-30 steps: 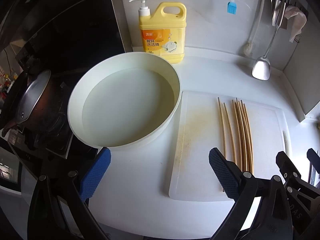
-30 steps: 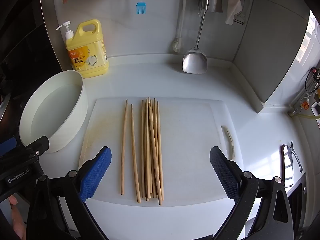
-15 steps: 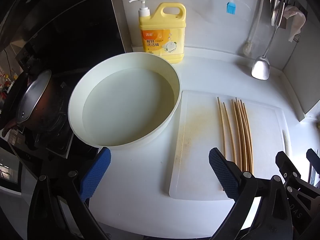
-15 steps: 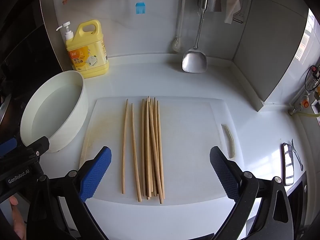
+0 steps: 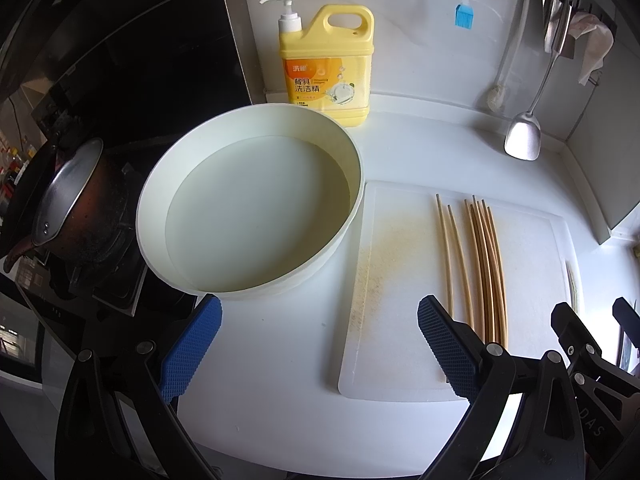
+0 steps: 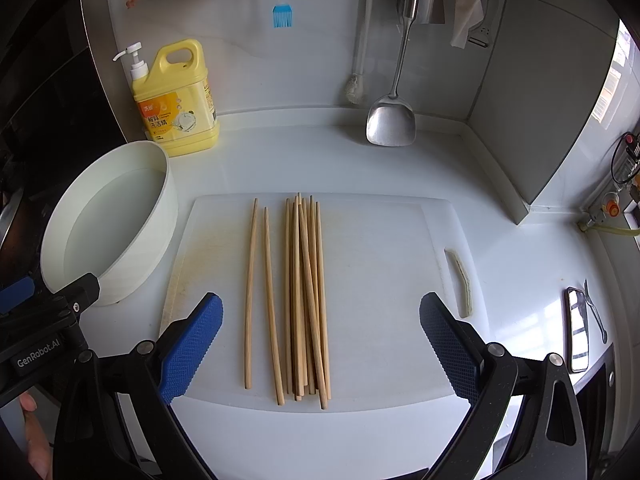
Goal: Organize utensils
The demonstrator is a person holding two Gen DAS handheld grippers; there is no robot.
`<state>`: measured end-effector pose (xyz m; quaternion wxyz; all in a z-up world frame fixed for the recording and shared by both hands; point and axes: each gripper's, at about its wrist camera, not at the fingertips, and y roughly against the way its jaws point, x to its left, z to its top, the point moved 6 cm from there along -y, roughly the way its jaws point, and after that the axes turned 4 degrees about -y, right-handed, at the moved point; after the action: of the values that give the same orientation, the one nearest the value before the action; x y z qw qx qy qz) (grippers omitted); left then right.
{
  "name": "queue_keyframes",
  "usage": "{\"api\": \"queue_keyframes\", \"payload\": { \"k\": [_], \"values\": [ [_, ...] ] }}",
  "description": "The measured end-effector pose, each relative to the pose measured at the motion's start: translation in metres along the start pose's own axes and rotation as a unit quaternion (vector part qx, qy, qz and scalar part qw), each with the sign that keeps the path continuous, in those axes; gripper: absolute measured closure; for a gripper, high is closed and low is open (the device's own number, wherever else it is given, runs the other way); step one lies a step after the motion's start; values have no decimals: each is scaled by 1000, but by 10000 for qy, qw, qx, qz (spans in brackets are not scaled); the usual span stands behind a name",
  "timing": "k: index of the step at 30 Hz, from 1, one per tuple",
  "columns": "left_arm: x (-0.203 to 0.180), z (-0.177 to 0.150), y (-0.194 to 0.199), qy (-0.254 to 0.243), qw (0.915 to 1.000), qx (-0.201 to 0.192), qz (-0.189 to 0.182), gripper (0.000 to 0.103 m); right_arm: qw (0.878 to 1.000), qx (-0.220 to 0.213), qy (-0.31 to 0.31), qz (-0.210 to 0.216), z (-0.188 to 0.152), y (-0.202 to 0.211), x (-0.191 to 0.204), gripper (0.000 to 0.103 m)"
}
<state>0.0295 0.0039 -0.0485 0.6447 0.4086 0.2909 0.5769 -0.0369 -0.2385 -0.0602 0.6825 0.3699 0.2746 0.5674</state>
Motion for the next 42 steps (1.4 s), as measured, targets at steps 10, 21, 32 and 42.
{"api": "queue_keyframes", "payload": {
  "k": [10,21,32,42],
  "values": [
    [-4,-4,-3,-139,9999,14,29,6,9997,-4,-92,207,4,-13,-11,9],
    [-33,-11,-25,-256,9995,-131,-116,6,9986,45,-117,511,-14,-46,-48,9],
    [-67,-21,-60,-431,9989,-141,-120,6,9986,199,171,453,-20,-104,-56,9],
    [-73,-25,-81,-308,9994,-163,-59,6,9969,180,495,592,-17,-134,-39,9]
  ]
}}
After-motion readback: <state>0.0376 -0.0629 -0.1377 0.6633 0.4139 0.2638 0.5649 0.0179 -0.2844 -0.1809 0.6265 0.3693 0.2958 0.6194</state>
